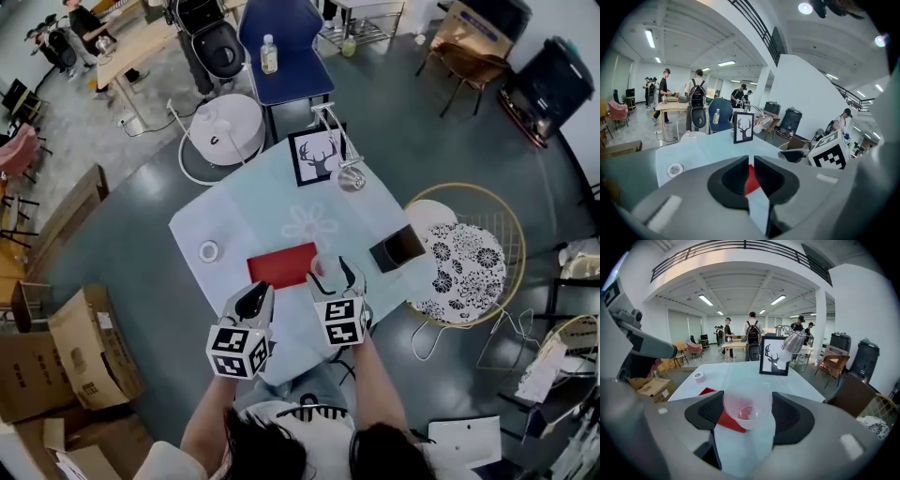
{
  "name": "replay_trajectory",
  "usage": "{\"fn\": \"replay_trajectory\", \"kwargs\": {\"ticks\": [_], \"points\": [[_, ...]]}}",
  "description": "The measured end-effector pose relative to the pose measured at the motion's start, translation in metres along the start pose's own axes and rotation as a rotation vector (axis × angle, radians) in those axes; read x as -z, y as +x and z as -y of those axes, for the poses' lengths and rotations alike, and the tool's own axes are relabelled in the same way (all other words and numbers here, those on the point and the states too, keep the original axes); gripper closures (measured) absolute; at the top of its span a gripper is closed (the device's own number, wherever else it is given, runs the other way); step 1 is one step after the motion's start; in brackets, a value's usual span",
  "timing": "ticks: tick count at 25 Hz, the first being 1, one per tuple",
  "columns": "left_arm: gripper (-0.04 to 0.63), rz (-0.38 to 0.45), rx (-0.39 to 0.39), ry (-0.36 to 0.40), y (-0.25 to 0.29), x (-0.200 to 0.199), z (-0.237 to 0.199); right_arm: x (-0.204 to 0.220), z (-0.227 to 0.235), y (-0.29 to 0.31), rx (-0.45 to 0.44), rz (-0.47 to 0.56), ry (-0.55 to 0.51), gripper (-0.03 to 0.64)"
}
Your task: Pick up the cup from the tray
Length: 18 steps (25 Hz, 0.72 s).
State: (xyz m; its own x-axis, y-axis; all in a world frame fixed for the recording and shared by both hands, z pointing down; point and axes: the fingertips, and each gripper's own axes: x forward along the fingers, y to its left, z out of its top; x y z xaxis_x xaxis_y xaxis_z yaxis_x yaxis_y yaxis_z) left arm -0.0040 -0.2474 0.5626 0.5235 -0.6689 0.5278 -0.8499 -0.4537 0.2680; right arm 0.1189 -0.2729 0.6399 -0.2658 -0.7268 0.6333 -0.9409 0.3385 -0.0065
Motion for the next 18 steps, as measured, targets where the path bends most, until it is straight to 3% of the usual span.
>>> {"fn": "replay_trajectory", "kwargs": {"ticks": [11,18], "points": [[0.568,-0.030,0.054,0.012,0.018,0.001,0.024,0.024,0.047,-0.025,0.096,-0.025,0.050,0.268],[0.568,-0.048,0.072,0.026,0.032,0.006,0.035,0.045,0.052,-0.016,0.082,-0.027,0.095,0.268]]}}
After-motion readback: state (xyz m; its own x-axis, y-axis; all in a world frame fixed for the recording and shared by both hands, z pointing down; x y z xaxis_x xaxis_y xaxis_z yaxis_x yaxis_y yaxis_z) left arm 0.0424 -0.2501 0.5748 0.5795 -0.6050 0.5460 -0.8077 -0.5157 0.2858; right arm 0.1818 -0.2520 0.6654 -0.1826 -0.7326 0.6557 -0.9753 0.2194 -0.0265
